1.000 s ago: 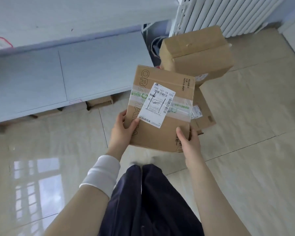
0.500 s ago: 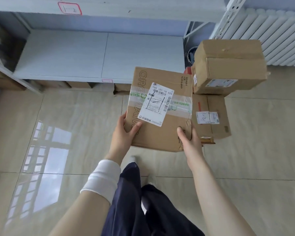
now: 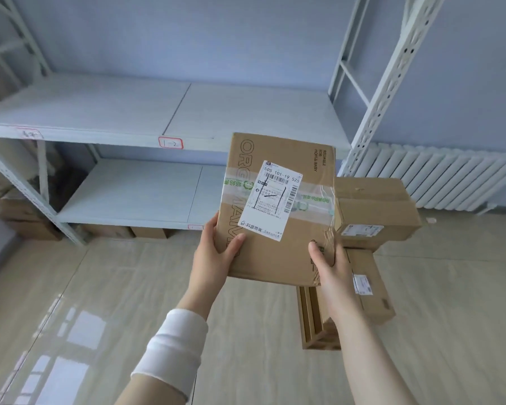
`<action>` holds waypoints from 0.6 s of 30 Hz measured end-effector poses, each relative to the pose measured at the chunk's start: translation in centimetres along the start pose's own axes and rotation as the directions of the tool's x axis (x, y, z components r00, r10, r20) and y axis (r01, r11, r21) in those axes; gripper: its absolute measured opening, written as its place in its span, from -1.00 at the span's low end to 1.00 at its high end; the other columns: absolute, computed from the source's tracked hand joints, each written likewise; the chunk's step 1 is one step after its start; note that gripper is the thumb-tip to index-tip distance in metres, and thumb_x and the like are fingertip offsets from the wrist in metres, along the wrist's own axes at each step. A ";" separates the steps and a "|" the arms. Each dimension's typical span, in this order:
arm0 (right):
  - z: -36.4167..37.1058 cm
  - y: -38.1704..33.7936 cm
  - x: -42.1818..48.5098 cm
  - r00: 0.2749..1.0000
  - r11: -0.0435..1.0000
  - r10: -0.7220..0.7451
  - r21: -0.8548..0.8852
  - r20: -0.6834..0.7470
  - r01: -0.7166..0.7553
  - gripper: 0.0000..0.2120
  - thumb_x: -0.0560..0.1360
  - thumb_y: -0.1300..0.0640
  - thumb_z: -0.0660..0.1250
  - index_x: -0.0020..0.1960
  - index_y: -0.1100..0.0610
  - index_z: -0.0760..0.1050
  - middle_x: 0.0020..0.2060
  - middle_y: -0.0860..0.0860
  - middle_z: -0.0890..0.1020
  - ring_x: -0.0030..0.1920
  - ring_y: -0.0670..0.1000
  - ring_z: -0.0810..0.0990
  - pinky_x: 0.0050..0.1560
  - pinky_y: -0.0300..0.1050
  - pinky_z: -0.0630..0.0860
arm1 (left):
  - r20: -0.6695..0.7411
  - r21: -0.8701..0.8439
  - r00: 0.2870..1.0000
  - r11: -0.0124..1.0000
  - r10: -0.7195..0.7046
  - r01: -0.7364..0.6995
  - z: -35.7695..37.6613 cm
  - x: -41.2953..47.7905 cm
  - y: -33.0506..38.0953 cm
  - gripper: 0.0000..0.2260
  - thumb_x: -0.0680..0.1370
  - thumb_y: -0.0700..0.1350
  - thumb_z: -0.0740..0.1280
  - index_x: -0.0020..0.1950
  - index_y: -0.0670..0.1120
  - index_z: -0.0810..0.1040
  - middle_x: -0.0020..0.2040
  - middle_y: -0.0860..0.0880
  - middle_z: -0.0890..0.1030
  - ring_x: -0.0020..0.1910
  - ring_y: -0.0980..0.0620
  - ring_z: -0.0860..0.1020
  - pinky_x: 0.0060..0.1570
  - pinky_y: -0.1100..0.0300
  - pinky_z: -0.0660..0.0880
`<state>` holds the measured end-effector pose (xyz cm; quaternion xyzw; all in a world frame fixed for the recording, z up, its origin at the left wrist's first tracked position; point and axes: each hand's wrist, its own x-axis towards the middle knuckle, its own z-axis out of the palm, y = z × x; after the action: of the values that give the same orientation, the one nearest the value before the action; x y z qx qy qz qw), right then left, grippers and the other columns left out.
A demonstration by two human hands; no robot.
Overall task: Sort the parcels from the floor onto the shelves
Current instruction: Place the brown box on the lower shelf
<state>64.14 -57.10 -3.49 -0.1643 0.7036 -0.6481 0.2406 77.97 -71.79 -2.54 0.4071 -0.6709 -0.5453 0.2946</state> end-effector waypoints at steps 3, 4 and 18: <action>0.8 -2.5 0.5 0.995 0.995 -0.102 0.012 -0.006 0.102 -0.55 0.52 0.05 0.32 0.39 -0.01 0.34 0.21 -0.14 0.56 0.20 -0.18 0.52 0.20 -0.23 0.42 | -0.012 -0.013 0.997 0.997 0.077 -0.077 -1.2 1.0 2.3 -0.50 0.50 -0.03 0.37 0.41 0.06 0.30 0.05 0.27 0.49 0.01 0.32 0.48 -0.16 0.57 0.39; 1.0 -3.4 0.8 0.992 0.992 -0.129 0.013 -0.003 0.129 -0.57 0.52 0.05 0.32 0.38 -0.02 0.36 0.19 -0.15 0.57 0.18 -0.19 0.53 0.15 -0.24 0.44 | -0.015 -0.016 0.994 0.994 0.105 -0.105 -1.6 1.4 3.1 -0.49 0.50 -0.03 0.37 0.41 0.07 0.29 0.07 0.25 0.49 0.04 0.27 0.49 -0.14 0.53 0.39; 1.1 -16.7 7.7 0.920 0.914 -0.392 0.107 -0.007 0.391 -0.58 0.52 0.07 0.30 0.36 -0.02 0.38 0.13 -0.14 0.60 0.17 -0.12 0.55 0.31 -0.01 0.42 | -0.121 -0.082 0.921 0.921 0.370 -0.381 -1.2 8.1 16.4 -0.50 0.49 -0.06 0.39 0.38 0.10 0.31 0.16 0.13 0.56 0.09 0.14 0.55 -0.01 0.40 0.46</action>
<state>56.97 -63.98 12.08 -0.2932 0.6194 -0.7184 0.1195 71.28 -78.25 13.30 0.2826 -0.6910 -0.4912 0.4487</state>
